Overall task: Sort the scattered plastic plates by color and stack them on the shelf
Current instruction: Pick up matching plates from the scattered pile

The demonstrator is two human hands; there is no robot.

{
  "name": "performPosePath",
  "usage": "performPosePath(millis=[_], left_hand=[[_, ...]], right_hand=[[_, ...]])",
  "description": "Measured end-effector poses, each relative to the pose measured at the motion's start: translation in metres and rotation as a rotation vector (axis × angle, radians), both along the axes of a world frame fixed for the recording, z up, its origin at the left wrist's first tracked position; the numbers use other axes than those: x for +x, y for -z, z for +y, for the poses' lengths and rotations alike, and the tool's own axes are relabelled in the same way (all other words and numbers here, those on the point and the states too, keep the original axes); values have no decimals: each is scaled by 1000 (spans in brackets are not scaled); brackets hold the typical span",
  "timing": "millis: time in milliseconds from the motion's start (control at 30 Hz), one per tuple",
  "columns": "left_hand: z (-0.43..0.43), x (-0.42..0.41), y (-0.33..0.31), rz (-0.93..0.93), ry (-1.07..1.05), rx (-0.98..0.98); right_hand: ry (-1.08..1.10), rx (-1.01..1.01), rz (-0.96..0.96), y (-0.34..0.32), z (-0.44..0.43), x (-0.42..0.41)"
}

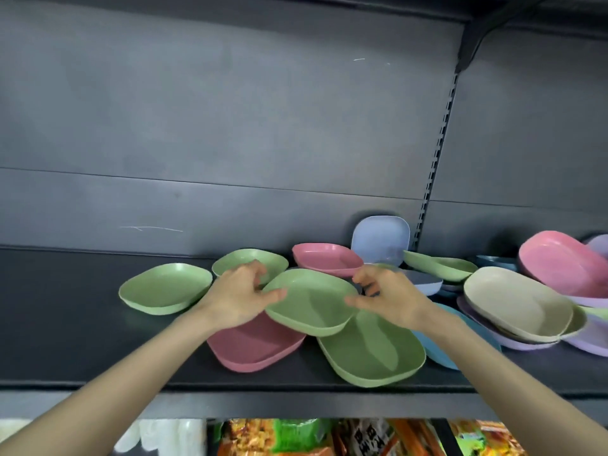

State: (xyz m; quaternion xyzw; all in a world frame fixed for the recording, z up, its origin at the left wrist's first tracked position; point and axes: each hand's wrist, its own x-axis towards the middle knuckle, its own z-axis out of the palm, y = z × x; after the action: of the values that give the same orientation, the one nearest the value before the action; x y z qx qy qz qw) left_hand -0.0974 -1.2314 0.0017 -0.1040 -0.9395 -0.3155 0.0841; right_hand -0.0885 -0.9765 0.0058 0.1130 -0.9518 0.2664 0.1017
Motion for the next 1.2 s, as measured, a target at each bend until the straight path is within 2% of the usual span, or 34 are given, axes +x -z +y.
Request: performPosePath(millis=[133, 233, 333, 433, 500, 700, 800, 1000, 1200], left_hand=[[5, 3, -2, -136, -78, 10], [10, 3, 2, -192, -37, 160], [12, 5, 7, -163, -13, 310], [13, 13, 7, -117, 8, 500], [15, 17, 7, -51, 9, 563], [1, 21, 9, 201, -51, 559], [-19, 12, 6, 249, -56, 477], [-61, -52, -4, 163, -70, 274], [-86, -113, -5, 7, 59, 77]], right_hand=[[41, -119, -74, 4, -2, -1], [64, -240, -88, 10, -8, -3], [83, -383, -74, 13, -13, 1], [57, -536, 24, 8, -18, 6], [34, -569, 91, 4, -23, 8], [-17, -612, 176, 1, -45, -3], [-39, -642, 117, 1, -61, -13], [26, -512, 66, -5, -96, -51], [239, -359, 47, -5, -122, -92]])
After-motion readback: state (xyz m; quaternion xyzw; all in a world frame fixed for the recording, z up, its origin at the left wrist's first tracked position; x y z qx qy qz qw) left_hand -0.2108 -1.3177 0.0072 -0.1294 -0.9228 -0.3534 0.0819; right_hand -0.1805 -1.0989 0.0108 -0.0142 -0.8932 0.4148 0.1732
